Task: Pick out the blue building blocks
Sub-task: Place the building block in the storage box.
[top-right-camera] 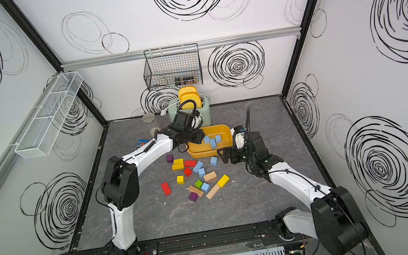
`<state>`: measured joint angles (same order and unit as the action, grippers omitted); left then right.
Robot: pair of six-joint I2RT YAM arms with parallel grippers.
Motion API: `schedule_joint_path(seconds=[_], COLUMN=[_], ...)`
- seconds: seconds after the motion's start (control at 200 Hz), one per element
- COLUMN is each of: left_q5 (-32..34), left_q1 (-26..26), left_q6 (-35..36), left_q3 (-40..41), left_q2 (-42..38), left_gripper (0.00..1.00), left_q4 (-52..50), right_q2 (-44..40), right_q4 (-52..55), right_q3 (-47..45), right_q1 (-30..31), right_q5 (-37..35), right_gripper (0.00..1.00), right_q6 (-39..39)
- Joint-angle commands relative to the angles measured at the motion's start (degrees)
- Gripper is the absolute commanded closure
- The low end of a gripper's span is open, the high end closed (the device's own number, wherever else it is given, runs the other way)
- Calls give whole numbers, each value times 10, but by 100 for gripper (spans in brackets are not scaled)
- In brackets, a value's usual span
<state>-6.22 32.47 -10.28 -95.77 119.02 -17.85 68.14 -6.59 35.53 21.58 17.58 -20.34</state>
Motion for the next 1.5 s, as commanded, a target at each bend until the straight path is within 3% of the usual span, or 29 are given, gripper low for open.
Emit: schedule_joint_path(seconds=[0.0,0.761,1.491], left_q5=[-22,-15,-17], left_q1=[-7,-24,-35], left_q6=[1,-34,-44], left_q3=[-26,-69,-76], left_q2=[23,112,143], left_gripper=[100,100,100], left_q4=[44,94,82], right_q2=[6,31,34], right_q4=[-15,-15,-16], right_q3=[21,29,33], right_q1=[-3,-2,-3], right_q5=[-11,-19,-17], right_gripper=[2,2,2], right_q6=[10,17,18])
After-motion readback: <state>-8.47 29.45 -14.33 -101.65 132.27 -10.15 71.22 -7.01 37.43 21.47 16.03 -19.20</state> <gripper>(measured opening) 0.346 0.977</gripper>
